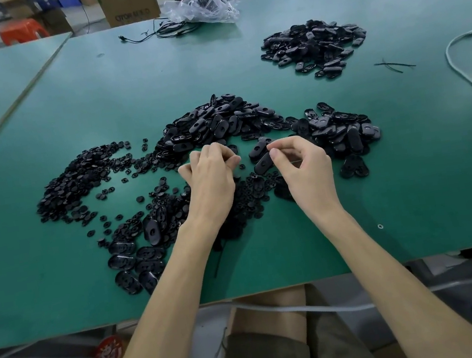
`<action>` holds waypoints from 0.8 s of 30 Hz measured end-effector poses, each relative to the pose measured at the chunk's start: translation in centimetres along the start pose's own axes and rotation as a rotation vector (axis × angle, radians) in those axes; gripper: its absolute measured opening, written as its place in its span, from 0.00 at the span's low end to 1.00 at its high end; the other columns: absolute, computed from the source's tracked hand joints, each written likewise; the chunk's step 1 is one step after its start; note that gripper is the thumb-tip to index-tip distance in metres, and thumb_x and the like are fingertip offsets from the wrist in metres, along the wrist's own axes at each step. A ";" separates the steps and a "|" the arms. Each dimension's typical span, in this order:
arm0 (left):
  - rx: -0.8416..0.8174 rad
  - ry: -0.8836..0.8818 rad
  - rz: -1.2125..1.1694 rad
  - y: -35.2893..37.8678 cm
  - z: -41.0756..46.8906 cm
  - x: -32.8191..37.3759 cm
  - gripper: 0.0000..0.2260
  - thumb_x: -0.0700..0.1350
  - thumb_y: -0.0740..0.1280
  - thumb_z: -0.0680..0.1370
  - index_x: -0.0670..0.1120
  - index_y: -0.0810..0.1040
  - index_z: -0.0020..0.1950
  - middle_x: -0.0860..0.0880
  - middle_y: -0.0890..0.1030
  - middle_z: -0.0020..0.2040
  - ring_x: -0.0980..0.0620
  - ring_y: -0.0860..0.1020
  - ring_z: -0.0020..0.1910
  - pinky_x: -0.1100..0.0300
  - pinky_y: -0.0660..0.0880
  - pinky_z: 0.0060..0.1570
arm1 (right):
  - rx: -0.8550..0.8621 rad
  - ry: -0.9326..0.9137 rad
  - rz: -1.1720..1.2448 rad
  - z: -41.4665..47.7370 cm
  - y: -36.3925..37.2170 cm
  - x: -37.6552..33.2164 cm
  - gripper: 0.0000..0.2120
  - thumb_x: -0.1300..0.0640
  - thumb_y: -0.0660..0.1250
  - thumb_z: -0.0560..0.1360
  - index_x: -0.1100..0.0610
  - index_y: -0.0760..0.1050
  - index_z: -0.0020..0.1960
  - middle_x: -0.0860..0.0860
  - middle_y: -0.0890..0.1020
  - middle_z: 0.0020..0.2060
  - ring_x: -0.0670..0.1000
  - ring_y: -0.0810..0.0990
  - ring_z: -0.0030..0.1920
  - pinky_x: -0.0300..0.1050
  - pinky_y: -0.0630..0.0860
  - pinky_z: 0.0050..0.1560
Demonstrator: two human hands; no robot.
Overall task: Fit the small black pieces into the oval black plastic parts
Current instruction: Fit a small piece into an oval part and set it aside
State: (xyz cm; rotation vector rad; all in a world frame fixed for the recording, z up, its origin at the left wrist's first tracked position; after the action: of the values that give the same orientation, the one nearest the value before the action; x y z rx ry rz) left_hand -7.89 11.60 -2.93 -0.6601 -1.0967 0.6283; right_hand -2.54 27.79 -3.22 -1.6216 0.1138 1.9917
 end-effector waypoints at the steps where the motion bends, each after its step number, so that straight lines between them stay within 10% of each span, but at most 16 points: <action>1: -0.001 -0.012 -0.073 0.0 0.0 0.1 0.03 0.45 0.64 0.86 0.49 0.76 0.53 0.57 0.76 0.47 0.53 0.66 0.54 0.56 0.56 0.54 | 0.000 0.000 0.001 0.0 0.0 0.0 0.04 0.57 0.70 0.81 0.51 0.84 0.53 0.41 0.86 0.45 0.41 0.84 0.49 0.36 0.79 0.53; 10: -0.063 0.011 -0.517 -0.8 0.0 1.0 0.02 0.40 0.71 0.81 0.46 0.80 0.50 0.50 0.84 0.42 0.53 0.83 0.42 0.62 0.79 0.48 | -0.002 -0.008 0.000 -0.1 -0.1 -0.2 0.04 0.57 0.71 0.81 0.53 0.84 0.53 0.42 0.86 0.45 0.40 0.84 0.49 0.33 0.78 0.51; 24: -0.090 -0.003 -0.703 -1.1 0.1 1.0 0.04 0.38 0.75 0.78 0.42 0.83 0.51 0.43 0.87 0.47 0.49 0.84 0.44 0.60 0.80 0.49 | 0.021 0.005 0.062 -0.1 -0.2 -0.4 0.04 0.59 0.70 0.81 0.54 0.84 0.53 0.45 0.86 0.45 0.44 0.85 0.47 0.43 0.81 0.54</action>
State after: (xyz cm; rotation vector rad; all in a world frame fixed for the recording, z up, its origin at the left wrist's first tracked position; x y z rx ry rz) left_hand -7.51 11.63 -1.50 -0.3089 -1.2676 -0.0254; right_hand -2.28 27.77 -2.79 -1.6280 0.1887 2.0265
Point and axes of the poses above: each hand's wrist, its own z-axis towards the middle knuckle, its own y-axis out of the palm, x = y × z, the point moved 2 cm from there along z, towards the middle knuckle
